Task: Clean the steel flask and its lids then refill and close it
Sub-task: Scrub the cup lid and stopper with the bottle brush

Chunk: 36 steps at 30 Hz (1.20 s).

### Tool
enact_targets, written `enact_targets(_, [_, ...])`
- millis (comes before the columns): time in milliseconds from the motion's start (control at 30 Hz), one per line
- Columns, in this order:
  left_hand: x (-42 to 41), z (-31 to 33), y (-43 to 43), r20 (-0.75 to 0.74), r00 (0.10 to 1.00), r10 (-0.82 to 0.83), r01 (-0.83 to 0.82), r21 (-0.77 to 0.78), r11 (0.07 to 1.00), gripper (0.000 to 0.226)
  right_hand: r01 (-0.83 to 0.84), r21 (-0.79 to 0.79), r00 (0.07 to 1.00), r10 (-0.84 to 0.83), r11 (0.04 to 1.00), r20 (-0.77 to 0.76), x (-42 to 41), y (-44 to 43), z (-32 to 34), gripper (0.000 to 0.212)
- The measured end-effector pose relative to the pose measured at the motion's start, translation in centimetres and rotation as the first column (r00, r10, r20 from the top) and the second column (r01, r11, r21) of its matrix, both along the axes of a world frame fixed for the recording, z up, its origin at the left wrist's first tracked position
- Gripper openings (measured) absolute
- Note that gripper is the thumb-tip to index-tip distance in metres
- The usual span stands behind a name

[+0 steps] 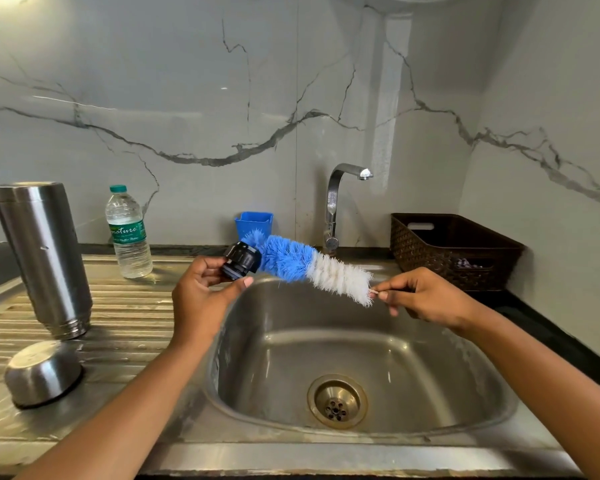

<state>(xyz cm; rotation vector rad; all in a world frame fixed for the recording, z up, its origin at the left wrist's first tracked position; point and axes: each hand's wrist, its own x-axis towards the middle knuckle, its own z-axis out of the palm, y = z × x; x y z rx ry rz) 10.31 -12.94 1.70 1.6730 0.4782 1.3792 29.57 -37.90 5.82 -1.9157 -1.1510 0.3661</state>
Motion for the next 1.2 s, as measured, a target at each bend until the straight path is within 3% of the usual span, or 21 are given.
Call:
enact_targets(200, [-0.4,-0.1,0.8,0.134,0.986,-0.101,0.119,-0.130,0.984,0.034,-0.039,-0.040,0.998,0.036,0.998,-0.059,0.6,-0.9,0.6,0.015])
enact_targets(333, [0.1,0.1,-0.3,0.103,0.979,-0.175,0.185,-0.097,0.978,0.033,-0.026,-0.005,0.995,0.026,1.000,-0.101,0.4,-0.6,0.5,0.015])
enact_targets(500, [-0.2,0.2,0.0,0.211,0.956,-0.203,0.242,-0.184,0.953,0.027,-0.081,-0.054,0.984,0.071,0.995,-0.166,0.4,-1.0,0.9,0.016])
enact_targets(633, [0.0,0.0,-0.6,0.200,0.935,-0.293,0.333,-0.212,0.919,0.024,-0.070,-0.022,0.982,0.065,0.997,-0.177,0.3,-0.5,0.5,0.017])
enact_targets(700, [0.1,0.0,-0.8,0.209,0.910,-0.359,0.403,-0.241,0.883,0.034,-0.076,-0.008,0.983,0.073,0.997,-0.167,0.2,-0.3,0.2,0.017])
enact_targets(800, [-0.4,0.3,-0.1,0.262,0.886,-0.383,0.451,-0.290,0.844,0.072,-0.096,-0.013,0.974,0.091,0.995,-0.208,1.2,-1.2,0.3,0.022])
enact_targets(867, [-0.4,0.3,-0.1,0.270,0.872,-0.407,0.480,-0.316,0.819,0.084,-0.075,-0.002,0.972,0.072,0.997,-0.222,1.8,-1.7,0.4,0.024])
enact_targets(1000, [0.1,0.1,-1.3,0.244,0.837,-0.490,0.547,-0.326,0.771,0.087,-0.074,0.008,0.977,0.074,0.997,-0.202,1.1,-0.7,-0.1,0.020])
enact_targets(1133, [-0.3,0.4,-0.8,0.314,0.801,-0.509,0.597,-0.371,0.711,0.074,-0.095,0.007,0.973,0.095,0.995,-0.210,2.0,-1.6,0.2,0.022])
enact_targets(1200, [-0.3,0.4,-0.8,0.315,0.792,-0.523,0.611,-0.393,0.688,0.082,-0.101,-0.012,0.973,0.096,0.995,-0.209,2.3,-2.1,0.3,0.021])
